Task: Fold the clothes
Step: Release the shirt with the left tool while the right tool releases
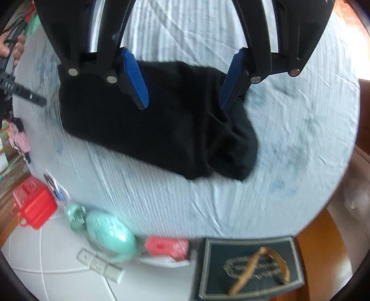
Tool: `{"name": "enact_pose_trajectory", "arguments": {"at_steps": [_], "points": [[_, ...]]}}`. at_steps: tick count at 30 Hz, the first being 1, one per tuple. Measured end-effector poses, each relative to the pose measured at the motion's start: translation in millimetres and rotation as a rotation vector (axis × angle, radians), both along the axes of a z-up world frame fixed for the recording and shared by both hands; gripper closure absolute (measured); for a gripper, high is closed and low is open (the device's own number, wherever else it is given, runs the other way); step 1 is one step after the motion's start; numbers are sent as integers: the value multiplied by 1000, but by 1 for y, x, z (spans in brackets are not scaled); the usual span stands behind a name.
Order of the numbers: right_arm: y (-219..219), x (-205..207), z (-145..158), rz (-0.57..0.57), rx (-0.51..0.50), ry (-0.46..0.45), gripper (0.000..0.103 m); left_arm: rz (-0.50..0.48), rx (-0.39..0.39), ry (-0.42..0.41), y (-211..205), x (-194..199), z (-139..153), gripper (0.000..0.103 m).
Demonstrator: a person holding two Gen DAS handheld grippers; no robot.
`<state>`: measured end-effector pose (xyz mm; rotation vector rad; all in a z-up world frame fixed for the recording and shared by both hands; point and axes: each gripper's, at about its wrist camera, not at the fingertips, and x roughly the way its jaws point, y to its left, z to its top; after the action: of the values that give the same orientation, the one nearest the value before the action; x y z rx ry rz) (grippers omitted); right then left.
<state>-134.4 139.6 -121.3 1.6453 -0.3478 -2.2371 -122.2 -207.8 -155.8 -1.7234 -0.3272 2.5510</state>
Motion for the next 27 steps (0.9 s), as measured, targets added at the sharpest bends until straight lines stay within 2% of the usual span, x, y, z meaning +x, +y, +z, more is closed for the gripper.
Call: {"name": "enact_pose_trajectory", "arguments": {"at_steps": [5, 7, 9, 15, 17, 19, 21, 27], "points": [[1, -14, 3, 119, 51, 40, 79, 54, 8, -22, 32, 15, -14, 40], [4, -22, -1, 187, 50, 45, 72, 99, 14, -30, 45, 22, -17, 40], [10, -29, -4, 275, 50, 50, 65, 156, 22, -27, 61, 31, -19, 40], [33, -50, -19, 619, 9, 125, 60, 452, 54, 6, 119, 75, -26, 40], [40, -52, -24, 677, 10, 114, 60, 509, 98, -21, 142, 89, -33, 40], [45, -53, -25, 738, -17, 115, 60, 533, 100, -40, 167, 95, -37, 40], [45, -56, -25, 793, -42, 126, 59, 541, 63, -30, 188, 98, -39, 40], [26, -62, -29, 946, -95, 211, 57, 602, -127, 60, 229, 83, -49, 40]]}}
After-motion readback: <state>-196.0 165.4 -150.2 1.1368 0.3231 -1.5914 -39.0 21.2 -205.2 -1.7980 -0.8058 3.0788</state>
